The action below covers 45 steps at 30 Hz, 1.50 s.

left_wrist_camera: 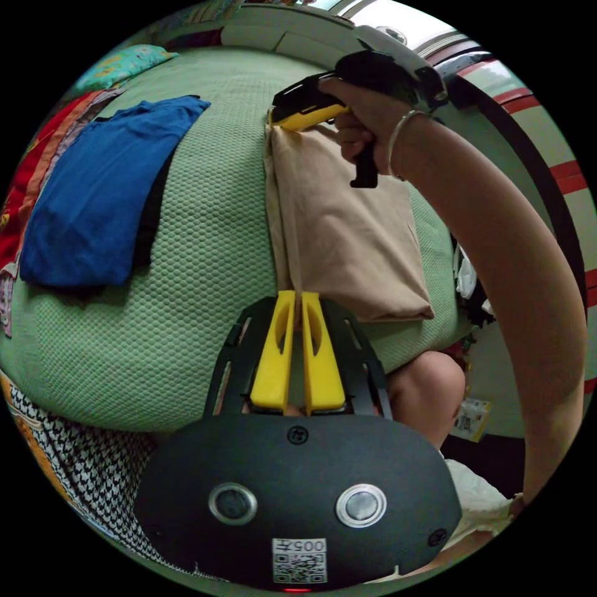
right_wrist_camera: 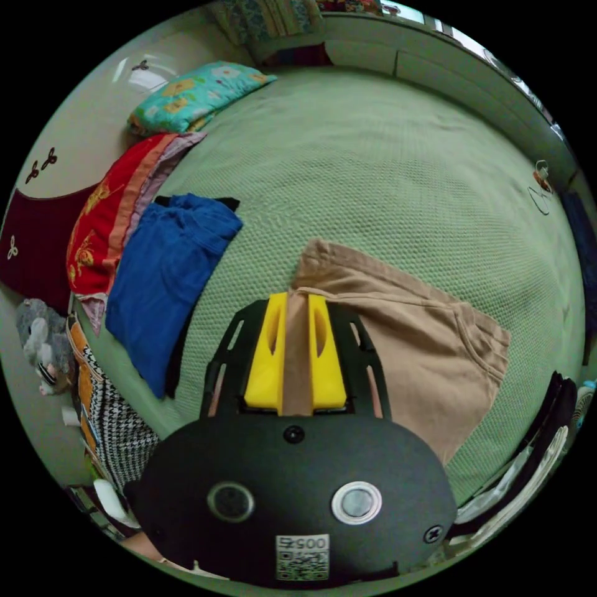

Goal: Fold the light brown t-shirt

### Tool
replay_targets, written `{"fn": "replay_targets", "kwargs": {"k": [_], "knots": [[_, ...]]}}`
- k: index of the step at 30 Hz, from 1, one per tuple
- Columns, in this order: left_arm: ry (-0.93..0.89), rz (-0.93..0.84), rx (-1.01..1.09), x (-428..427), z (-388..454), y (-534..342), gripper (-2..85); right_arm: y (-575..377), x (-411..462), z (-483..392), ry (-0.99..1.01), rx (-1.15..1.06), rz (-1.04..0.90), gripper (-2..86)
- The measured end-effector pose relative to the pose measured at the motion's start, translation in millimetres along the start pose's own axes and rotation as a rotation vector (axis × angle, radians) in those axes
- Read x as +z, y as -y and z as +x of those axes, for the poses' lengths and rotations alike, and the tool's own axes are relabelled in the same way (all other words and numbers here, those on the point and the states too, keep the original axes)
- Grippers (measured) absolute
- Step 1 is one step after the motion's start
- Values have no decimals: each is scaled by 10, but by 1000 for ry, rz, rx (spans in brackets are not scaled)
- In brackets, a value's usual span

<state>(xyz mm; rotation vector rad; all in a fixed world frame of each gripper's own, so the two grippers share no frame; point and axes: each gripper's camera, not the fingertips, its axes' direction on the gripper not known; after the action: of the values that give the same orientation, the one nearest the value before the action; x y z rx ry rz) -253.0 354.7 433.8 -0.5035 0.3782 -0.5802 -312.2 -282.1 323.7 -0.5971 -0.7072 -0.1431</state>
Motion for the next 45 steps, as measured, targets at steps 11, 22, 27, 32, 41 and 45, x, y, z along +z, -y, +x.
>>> {"fn": "replay_targets", "kwargs": {"k": [11, 22, 27, 32, 41, 45], "knots": [[-27, -12, 12, 4, -111, 46, 65, 167, -97, -96, -36, -56, -39, 101], [37, -38, 28, 52, -92, 102, 33, 15, -257, -400, -353, -155, 21, -13], [74, -45, 47, 64, -60, 80, 33, -17, -147, -377, -358, -147, 36, 0], [86, -3, 38, -85, -92, -16, 67, -249, -417, -43, -108, -103, 178, 39], [-151, 67, -6, -119, -208, -258, 110, -1198, -1641, 1154, -14, -192, 452, 118], [-13, 51, 25, -67, -25, -217, 117, -1305, -1742, 1600, 183, -112, 442, 147]]}}
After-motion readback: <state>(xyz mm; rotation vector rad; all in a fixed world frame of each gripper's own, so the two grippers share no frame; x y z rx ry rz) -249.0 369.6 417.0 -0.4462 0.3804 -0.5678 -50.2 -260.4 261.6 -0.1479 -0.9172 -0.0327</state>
